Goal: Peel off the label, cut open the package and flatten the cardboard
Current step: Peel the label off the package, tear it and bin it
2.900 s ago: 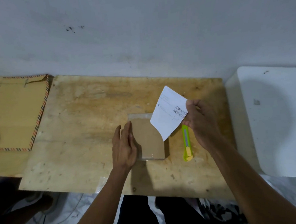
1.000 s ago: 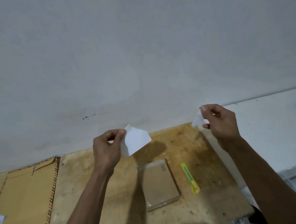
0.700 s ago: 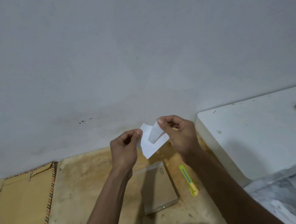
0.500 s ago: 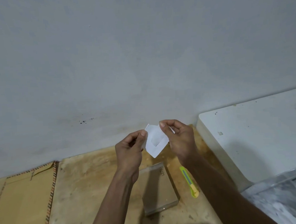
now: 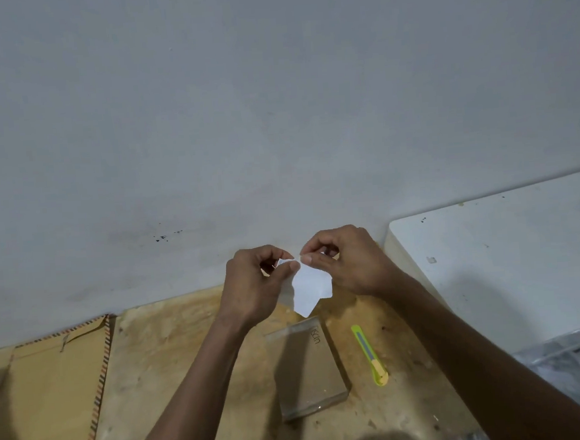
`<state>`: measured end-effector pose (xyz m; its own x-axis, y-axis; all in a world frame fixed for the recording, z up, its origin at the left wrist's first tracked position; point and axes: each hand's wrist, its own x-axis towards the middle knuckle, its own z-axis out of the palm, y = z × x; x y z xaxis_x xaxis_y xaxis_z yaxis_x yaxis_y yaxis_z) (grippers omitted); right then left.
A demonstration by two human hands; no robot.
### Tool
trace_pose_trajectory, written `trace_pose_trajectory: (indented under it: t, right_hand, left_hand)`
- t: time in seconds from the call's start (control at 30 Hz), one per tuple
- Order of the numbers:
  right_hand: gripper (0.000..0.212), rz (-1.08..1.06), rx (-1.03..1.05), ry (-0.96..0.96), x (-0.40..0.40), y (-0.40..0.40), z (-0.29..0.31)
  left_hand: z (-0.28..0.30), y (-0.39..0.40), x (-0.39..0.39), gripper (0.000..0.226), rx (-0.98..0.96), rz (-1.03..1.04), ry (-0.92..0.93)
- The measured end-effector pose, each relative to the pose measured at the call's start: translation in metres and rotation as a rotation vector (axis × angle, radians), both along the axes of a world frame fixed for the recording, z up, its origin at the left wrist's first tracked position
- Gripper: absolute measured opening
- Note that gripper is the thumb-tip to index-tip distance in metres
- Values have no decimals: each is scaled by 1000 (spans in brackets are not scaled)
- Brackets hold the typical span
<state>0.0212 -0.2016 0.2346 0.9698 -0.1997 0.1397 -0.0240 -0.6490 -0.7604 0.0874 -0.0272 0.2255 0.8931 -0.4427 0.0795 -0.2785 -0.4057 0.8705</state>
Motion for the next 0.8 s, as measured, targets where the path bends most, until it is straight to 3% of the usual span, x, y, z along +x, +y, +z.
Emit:
trace_pose_trajectory:
  t: [0.1,0.4,0.57,0.7,0.8]
  right_hand:
    - [10,72,-123,21,5,-5,10]
    - [11,46,-136,21,8,-12,6]
    - [12,-67,117,-77,3,2,-7]
    - [11,-391,566,-184,-15,-23,-13]
    - [8,-519,661,-193,-34,-47,-18]
  left_hand:
    - [5,-3,-2,7,26,-34,-27]
    - [11,1,-1,11,3,13,-71]
    - [6,-5,-4,11,-209,101,187]
    - [-6,18,6,9,-444,339,360]
    - [-14,40,17,6,-483,404,393]
